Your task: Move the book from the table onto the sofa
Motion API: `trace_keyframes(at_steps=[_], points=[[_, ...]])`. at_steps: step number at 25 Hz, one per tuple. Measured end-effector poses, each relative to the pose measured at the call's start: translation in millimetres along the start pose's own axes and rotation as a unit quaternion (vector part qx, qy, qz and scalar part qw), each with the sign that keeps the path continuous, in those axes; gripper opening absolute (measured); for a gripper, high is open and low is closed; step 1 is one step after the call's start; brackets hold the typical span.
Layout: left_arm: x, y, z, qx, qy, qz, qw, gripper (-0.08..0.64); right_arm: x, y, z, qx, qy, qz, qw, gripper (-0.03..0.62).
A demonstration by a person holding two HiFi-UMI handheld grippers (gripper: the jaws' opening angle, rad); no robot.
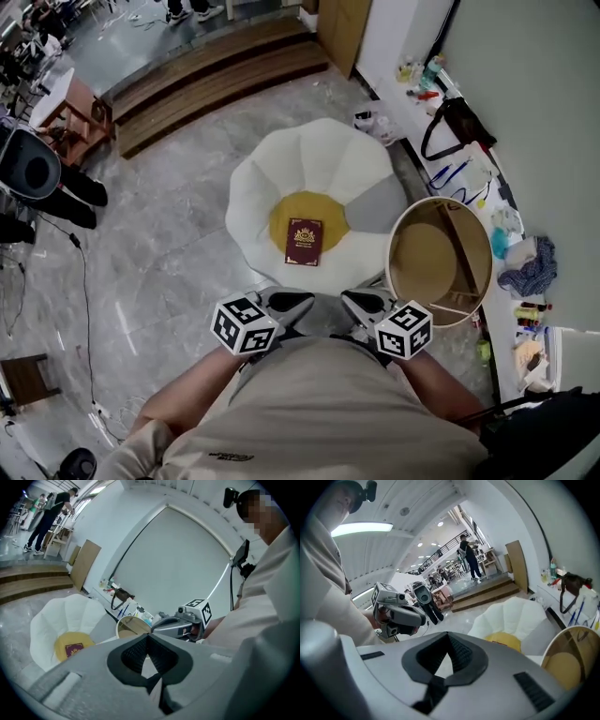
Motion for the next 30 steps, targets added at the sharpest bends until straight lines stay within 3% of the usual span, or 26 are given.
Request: trace_keyframes(at_steps=[10,30], points=[[0,8,-17,-0.029,-0.012,-0.013,0.9994,0.008,27,26,16,0.082,-0.023,-0.026,0.996,0.012],[2,13,2,-0.058,-0.026,-0.007,0.998,0.008,26,24,28,0.075,-0.051,-0.051,0.995,0.012]])
Point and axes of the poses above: the fingertips, and each gripper's own axes: x backward along the fingers, z to its left, y out of its top, the point moved 9 cm from there along x, backward along the fingers, and after that the axes turned 4 degrees about -z, right-handed, at the moved point
